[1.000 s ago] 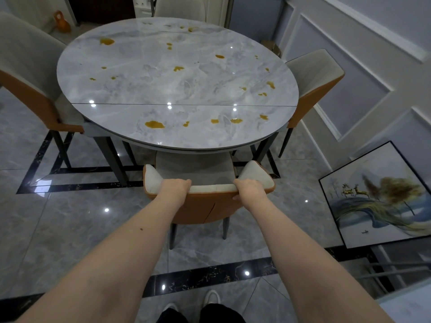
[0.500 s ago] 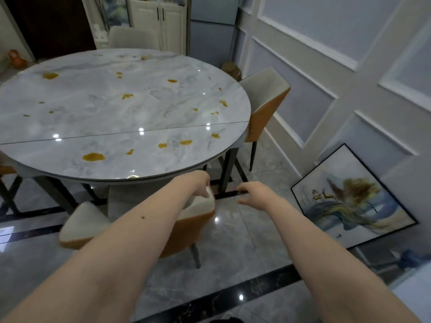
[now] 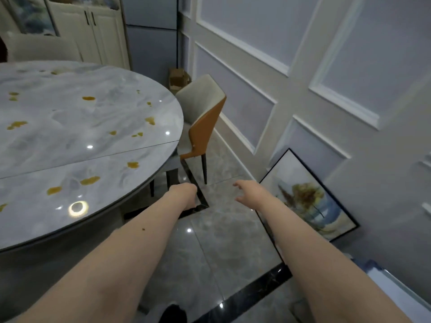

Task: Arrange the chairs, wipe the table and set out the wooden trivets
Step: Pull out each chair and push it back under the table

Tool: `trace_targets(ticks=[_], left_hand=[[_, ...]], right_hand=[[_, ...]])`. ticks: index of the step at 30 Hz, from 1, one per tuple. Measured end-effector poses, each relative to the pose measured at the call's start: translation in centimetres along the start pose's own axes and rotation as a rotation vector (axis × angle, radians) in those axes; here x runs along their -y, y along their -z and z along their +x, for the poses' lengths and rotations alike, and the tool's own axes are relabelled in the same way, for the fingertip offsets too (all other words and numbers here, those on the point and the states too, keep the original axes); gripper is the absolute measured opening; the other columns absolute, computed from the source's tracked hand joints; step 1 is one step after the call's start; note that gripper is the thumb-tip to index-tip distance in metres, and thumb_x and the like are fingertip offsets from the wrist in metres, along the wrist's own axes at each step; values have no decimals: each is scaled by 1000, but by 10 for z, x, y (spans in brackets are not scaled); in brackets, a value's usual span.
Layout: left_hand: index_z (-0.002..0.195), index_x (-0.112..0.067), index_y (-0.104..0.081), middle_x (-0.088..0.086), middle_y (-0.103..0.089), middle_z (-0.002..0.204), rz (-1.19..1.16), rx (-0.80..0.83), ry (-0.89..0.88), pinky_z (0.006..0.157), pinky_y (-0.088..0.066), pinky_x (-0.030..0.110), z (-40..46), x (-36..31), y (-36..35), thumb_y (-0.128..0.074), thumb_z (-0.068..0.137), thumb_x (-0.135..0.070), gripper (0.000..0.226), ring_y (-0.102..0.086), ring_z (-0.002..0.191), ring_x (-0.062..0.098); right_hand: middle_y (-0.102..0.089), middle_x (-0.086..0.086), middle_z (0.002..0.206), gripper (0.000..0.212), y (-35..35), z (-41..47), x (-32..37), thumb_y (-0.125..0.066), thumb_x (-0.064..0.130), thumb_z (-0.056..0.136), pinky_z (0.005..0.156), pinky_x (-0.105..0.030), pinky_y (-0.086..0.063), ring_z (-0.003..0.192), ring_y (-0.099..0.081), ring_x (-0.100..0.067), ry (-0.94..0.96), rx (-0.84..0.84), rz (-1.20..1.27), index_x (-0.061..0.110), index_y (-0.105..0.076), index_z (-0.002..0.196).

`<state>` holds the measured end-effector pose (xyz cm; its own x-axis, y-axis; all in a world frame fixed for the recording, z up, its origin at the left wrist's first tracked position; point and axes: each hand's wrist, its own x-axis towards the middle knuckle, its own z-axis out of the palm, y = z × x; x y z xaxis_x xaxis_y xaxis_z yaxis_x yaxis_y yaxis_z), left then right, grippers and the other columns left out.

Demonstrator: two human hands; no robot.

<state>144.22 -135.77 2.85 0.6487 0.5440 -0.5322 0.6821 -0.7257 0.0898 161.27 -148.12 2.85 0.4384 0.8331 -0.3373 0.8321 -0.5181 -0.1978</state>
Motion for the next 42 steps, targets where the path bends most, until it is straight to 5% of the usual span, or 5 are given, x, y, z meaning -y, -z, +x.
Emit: trace_targets(ticks=[12,27,34,42], left_hand=[[119,-13,-55,5,-56,118,-65,-45,35,81,-47,34,249,-39,119,-51,93,-22,27,-56,107,27],[114,-14,-51,8,-56,120,-289,-311,222,87,-43,35,485,-59,257,-47,95,-29,25,-54,109,27],[133,-13,-39,9,-51,126,-451,-459,395,93,-46,39,562,-63,320,-53,91,-40,52,-52,113,27],[128,-8,-43,13,-53,124,-679,-373,473,92,-47,42,655,-18,368,-46,94,-46,51,-55,109,29]], right_hand=[[-46,-5,141,53,94,216,-91,-56,27,94,98,-35,-44,124,-49,-23,54,5,-54,23,-36,143],[-45,-8,143,57,213,500,-184,-56,27,93,104,-38,-40,129,-44,-25,293,-16,-119,19,-33,145],[-38,-9,148,61,283,635,-189,-56,22,92,108,-35,-35,133,-40,-27,453,2,-201,17,-29,147],[-32,-5,152,63,304,764,-137,-58,6,89,114,-34,-24,139,-31,-23,729,-39,-250,17,-32,146]])
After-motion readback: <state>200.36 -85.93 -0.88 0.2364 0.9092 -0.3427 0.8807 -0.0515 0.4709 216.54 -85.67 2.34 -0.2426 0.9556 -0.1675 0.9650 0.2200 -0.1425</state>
